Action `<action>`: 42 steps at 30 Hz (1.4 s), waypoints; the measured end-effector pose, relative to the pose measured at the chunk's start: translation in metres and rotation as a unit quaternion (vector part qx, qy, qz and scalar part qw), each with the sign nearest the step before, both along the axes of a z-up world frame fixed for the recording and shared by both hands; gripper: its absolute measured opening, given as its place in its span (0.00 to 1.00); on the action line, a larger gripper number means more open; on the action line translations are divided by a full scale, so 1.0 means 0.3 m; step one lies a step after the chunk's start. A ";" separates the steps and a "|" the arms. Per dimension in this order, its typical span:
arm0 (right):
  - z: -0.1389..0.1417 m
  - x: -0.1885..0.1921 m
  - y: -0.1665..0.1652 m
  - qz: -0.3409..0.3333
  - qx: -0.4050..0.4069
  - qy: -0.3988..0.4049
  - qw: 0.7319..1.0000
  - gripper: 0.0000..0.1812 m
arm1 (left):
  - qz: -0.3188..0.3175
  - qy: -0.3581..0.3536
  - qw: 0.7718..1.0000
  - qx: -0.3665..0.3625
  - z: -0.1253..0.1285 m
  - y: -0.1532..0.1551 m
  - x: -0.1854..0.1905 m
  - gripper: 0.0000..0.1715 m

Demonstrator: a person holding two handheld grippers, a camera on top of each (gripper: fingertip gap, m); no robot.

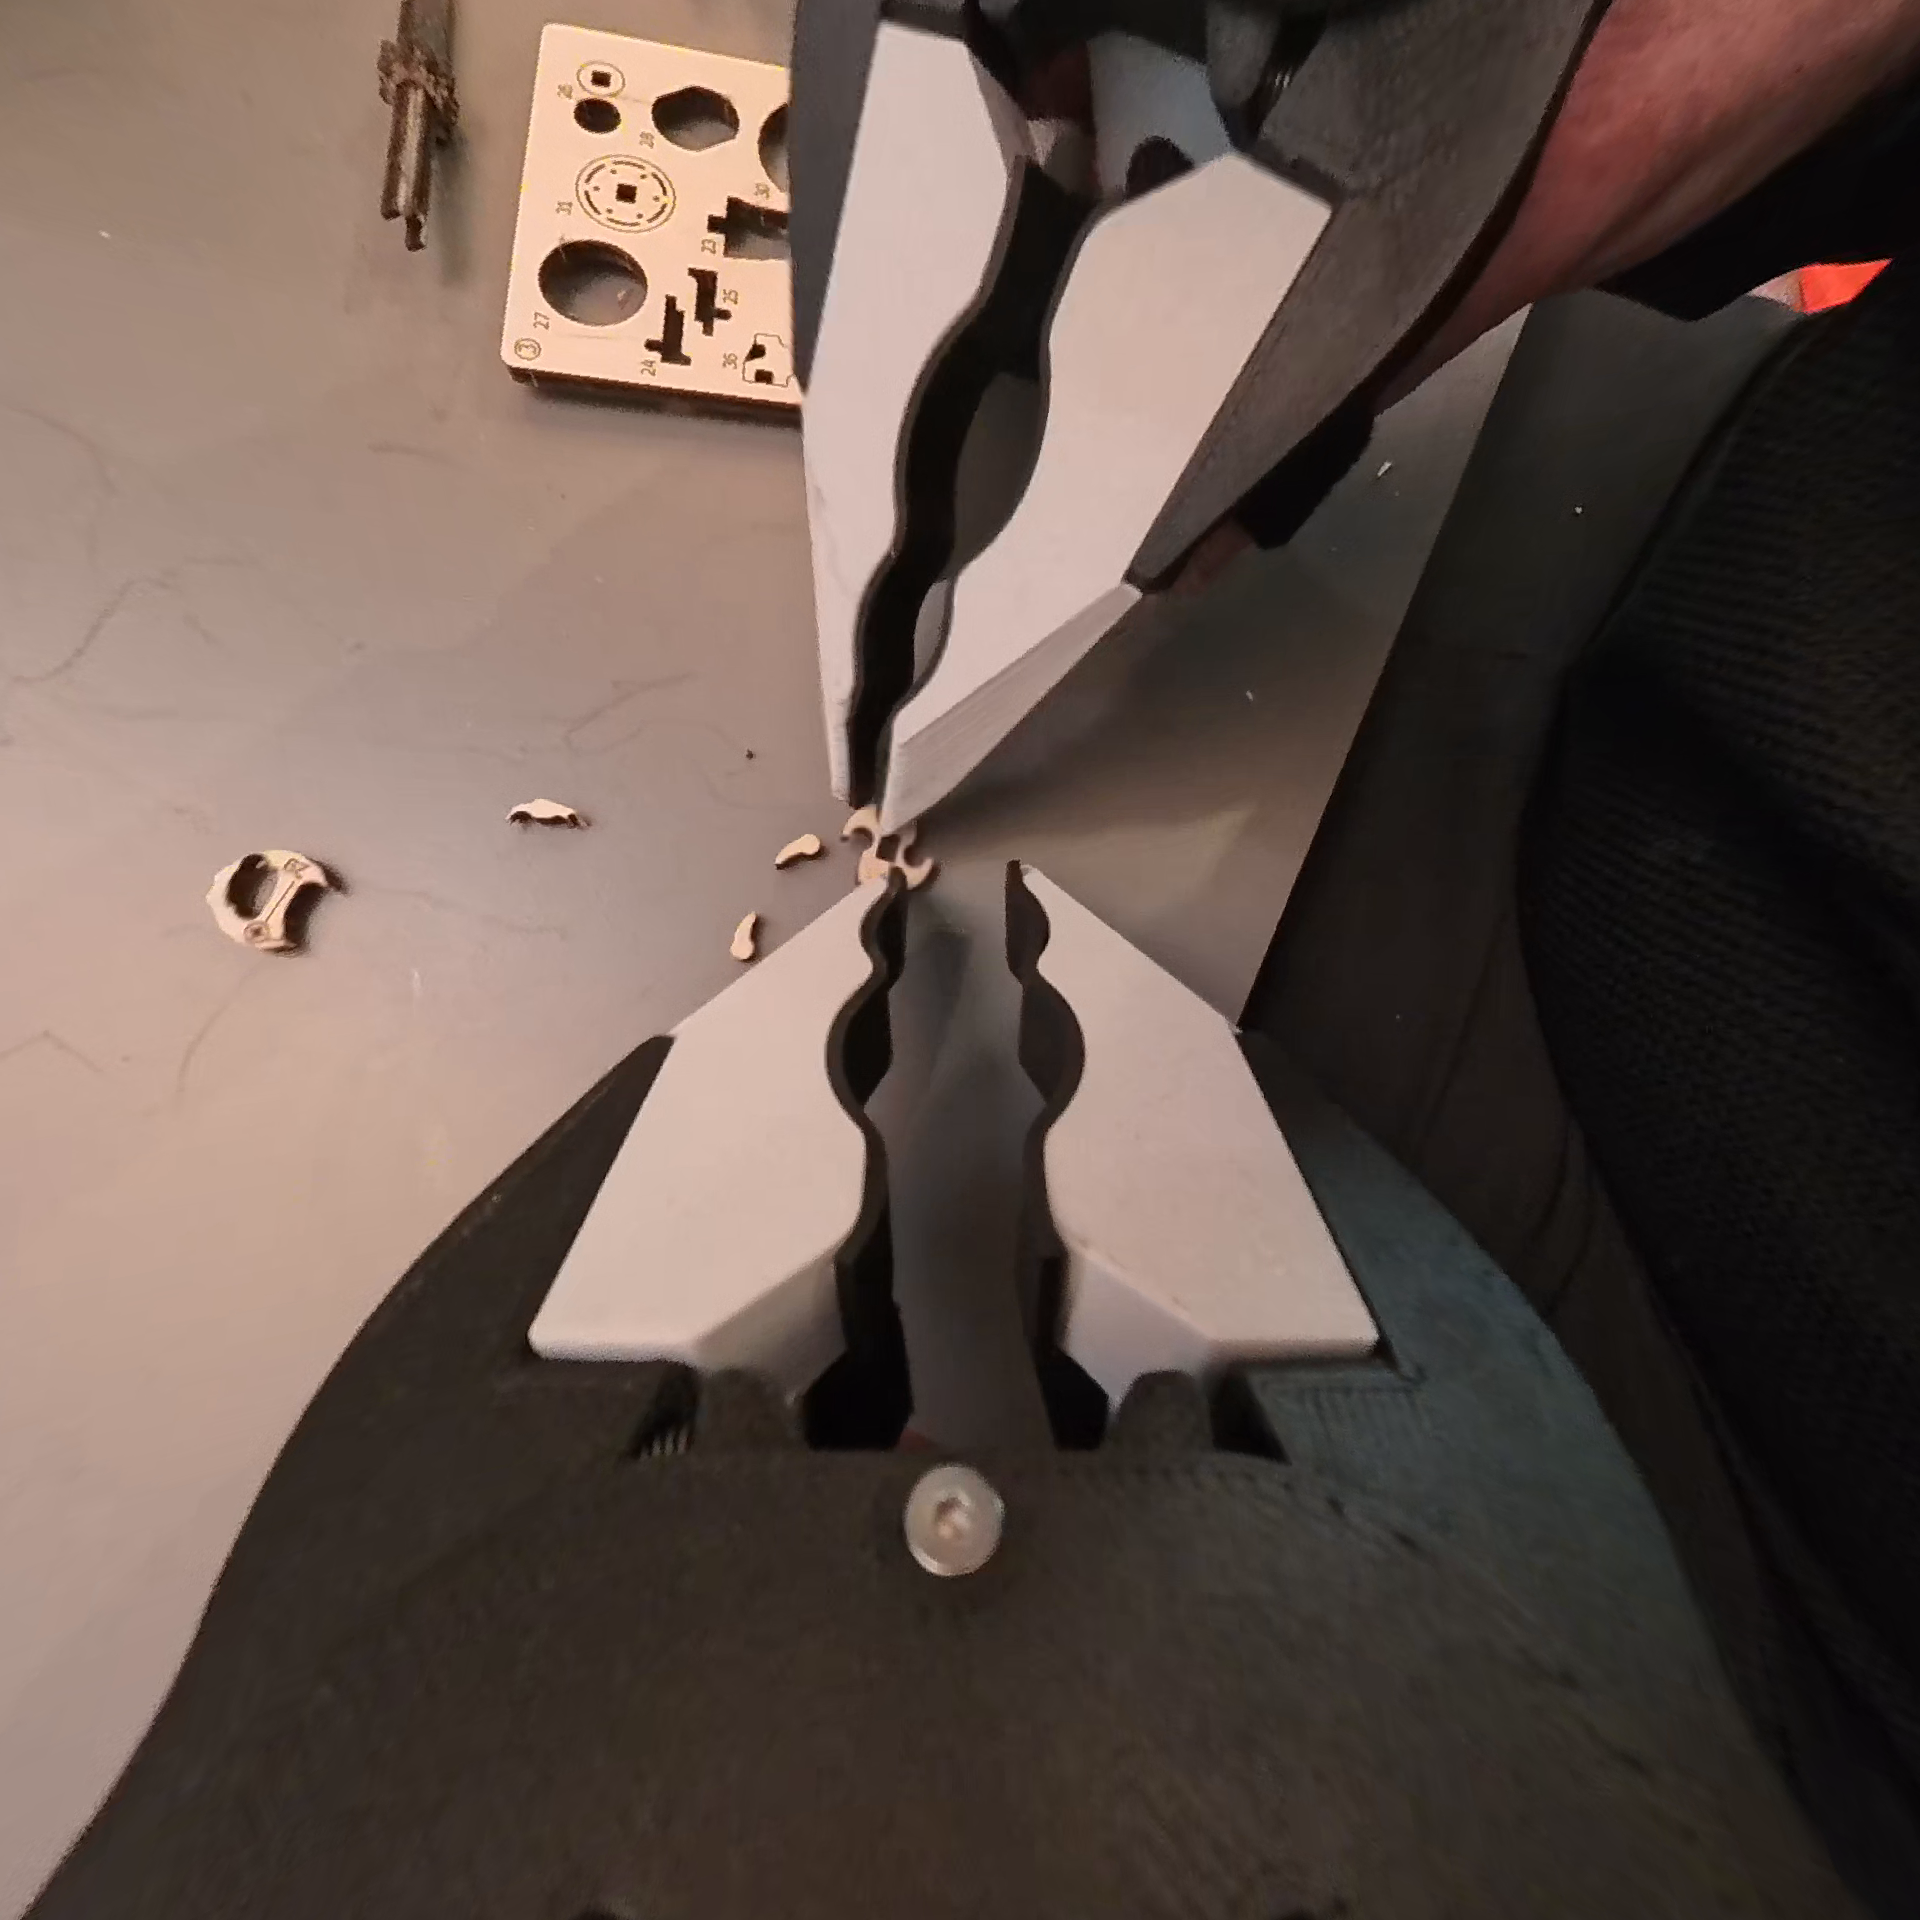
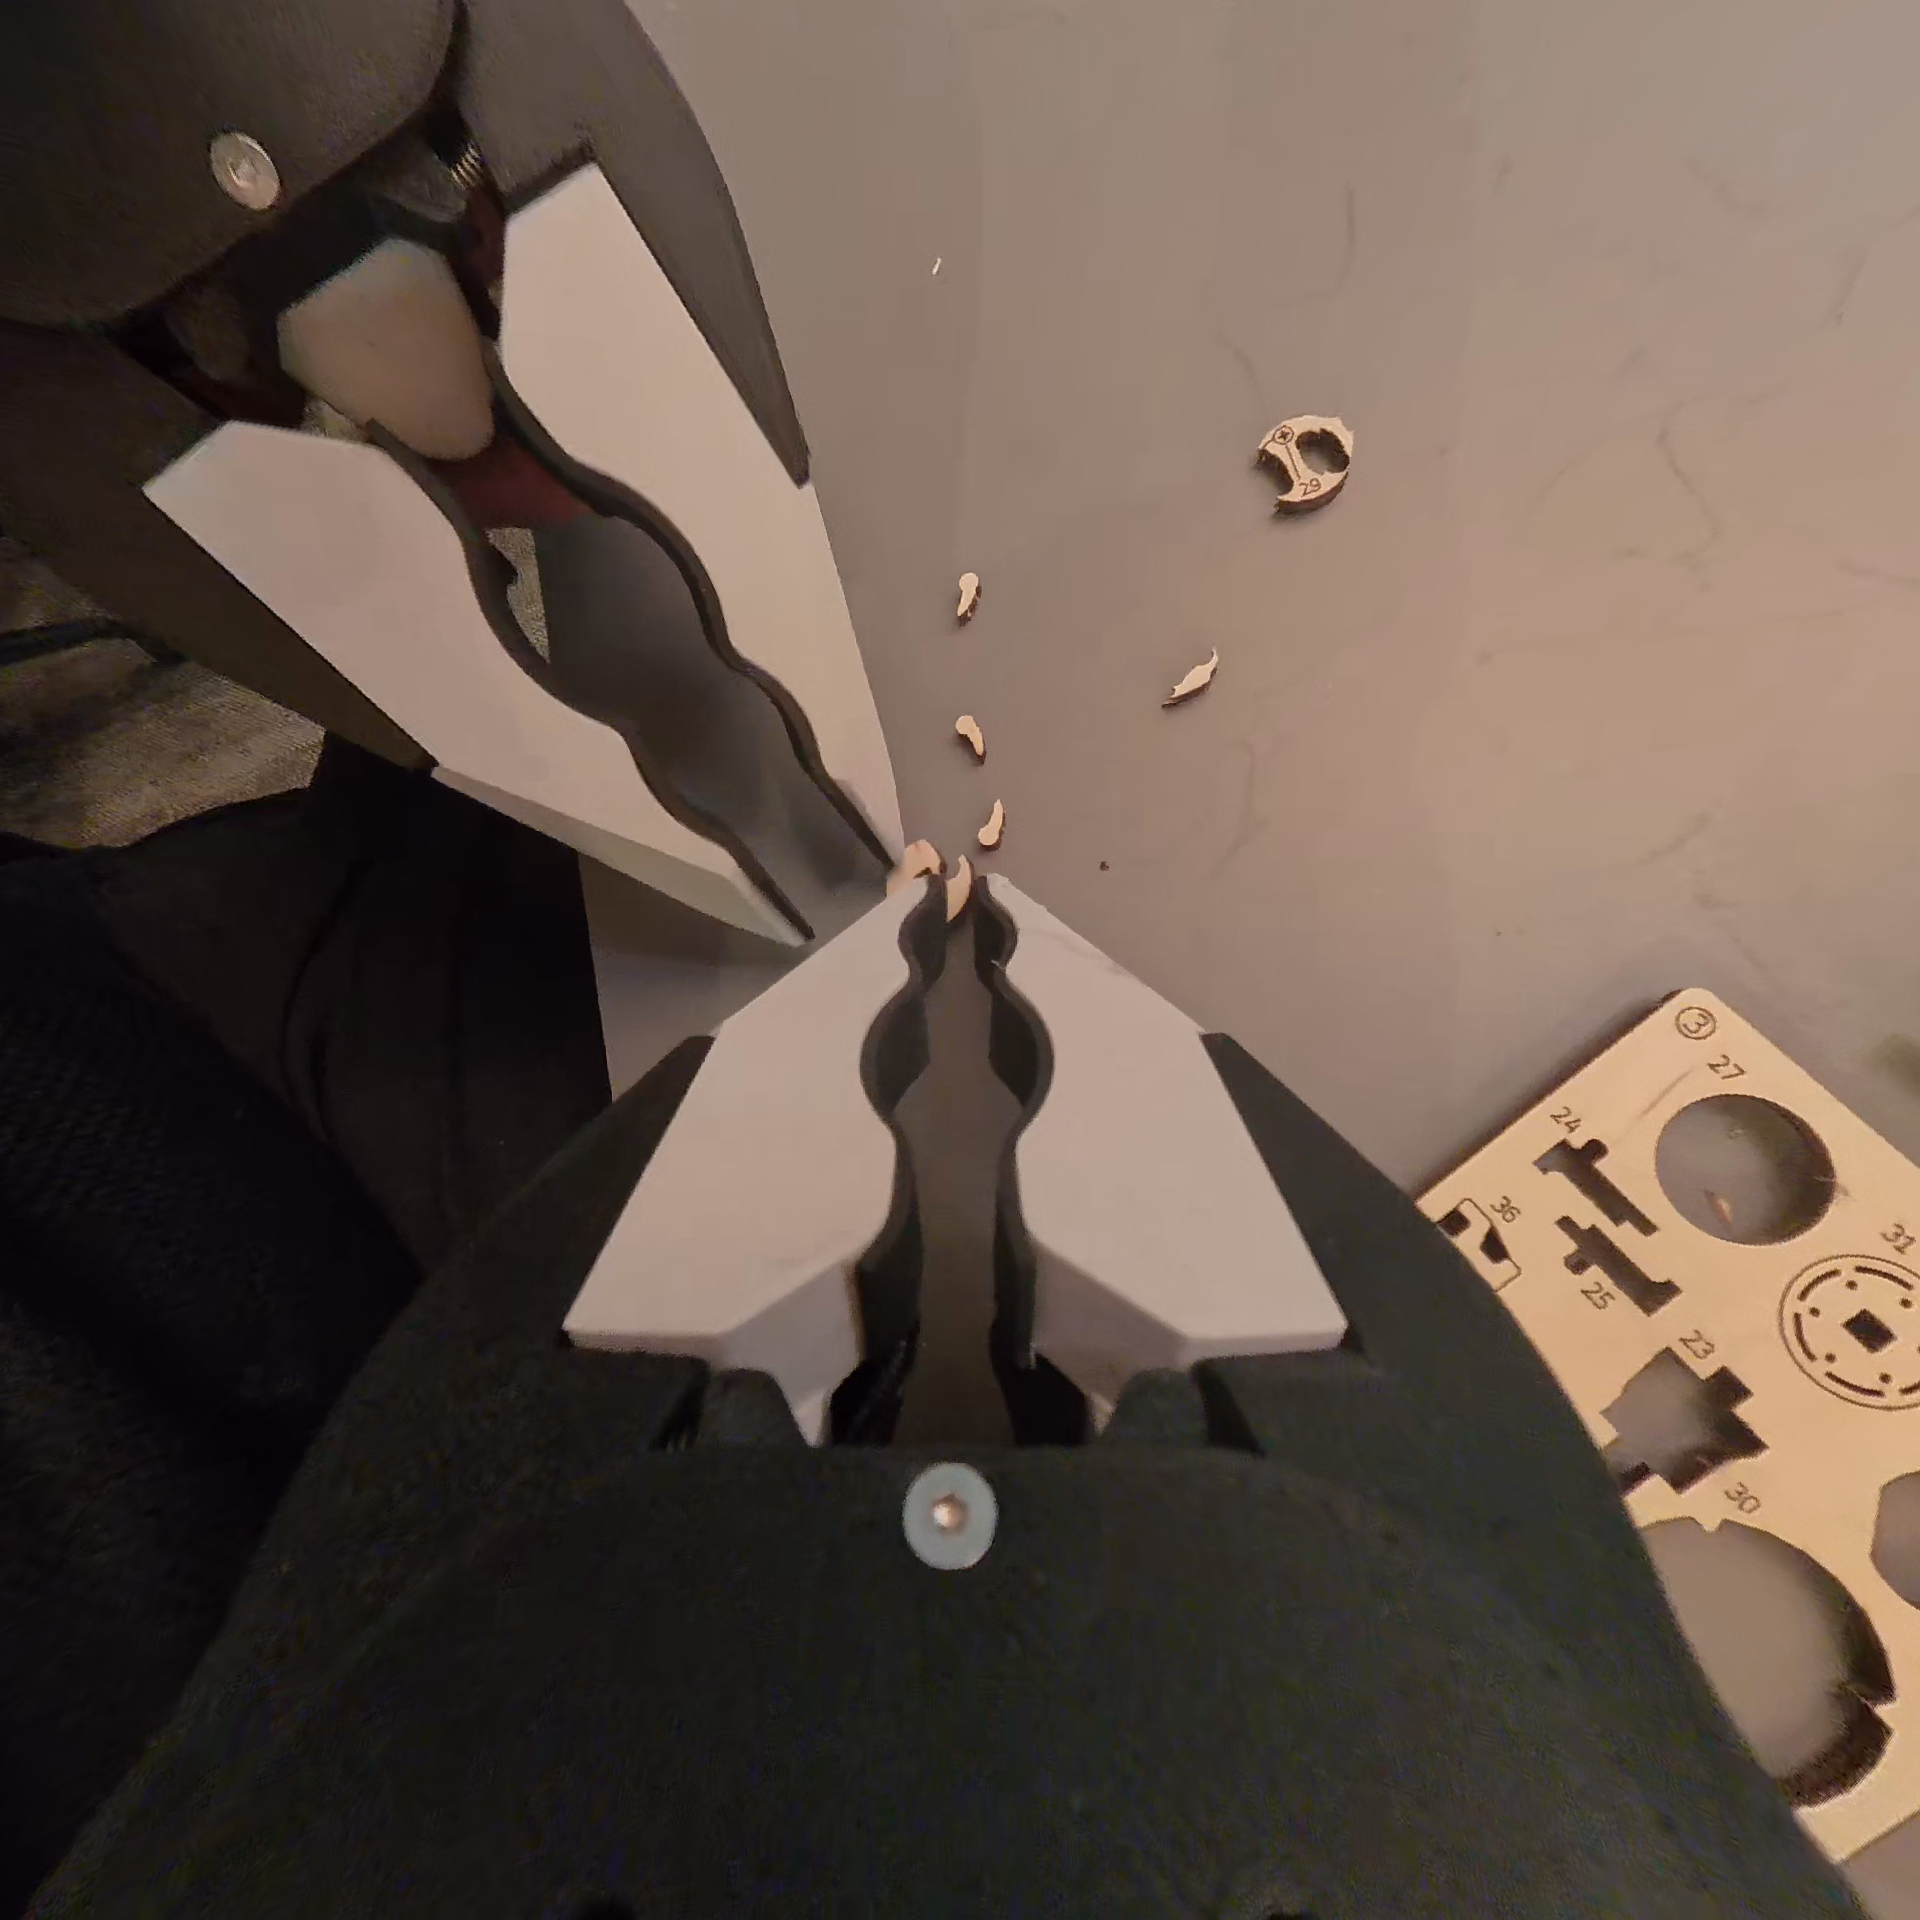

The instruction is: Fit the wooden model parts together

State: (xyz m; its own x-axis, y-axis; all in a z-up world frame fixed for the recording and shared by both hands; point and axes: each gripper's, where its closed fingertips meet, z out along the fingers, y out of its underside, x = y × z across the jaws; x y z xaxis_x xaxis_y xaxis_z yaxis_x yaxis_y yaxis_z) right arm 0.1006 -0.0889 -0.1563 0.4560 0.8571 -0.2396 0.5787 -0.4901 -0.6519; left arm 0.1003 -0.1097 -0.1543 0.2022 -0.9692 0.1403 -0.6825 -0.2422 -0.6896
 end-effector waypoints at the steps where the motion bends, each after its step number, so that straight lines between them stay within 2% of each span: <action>1: -0.005 0.002 -0.002 0.003 0.000 -0.003 1.000 0.01 | 0.003 -0.002 1.000 -0.002 0.003 0.001 -0.003 0.10; 9: -0.002 0.000 -0.013 0.010 -0.002 -0.003 1.000 0.02 | 0.017 0.007 0.999 -0.033 -0.014 -0.015 -0.007 0.11; 16: -0.006 0.001 -0.032 0.055 0.021 -0.019 0.998 0.11 | 0.027 0.002 0.999 -0.043 -0.012 -0.016 -0.009 0.11; 22: -0.010 -0.007 -0.032 0.096 0.043 -0.030 0.994 0.07 | 0.023 0.000 0.999 -0.046 -0.012 -0.016 -0.008 0.12; 26: -0.010 -0.009 -0.031 0.086 0.042 -0.021 0.995 0.07 | 0.020 -0.004 0.999 -0.041 -0.006 -0.011 -0.011 0.12; 37: 0.008 -0.008 0.012 0.005 0.042 -0.006 0.999 0.07 | 0.031 -0.026 0.998 -0.038 0.018 0.027 -0.017 0.11; 42: -0.003 -0.016 0.013 0.002 0.033 -0.008 0.999 0.07 | 0.034 -0.024 0.998 -0.039 0.011 0.036 -0.021 0.11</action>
State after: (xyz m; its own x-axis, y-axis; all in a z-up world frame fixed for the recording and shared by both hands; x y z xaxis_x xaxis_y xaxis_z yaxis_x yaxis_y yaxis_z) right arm 0.0957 -0.0850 -0.1570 0.4562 0.8725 -0.1750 0.5917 -0.4443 -0.6727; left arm 0.0939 -0.0989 -0.1509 0.2585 -0.9394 0.2250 -0.6295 -0.3405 -0.6984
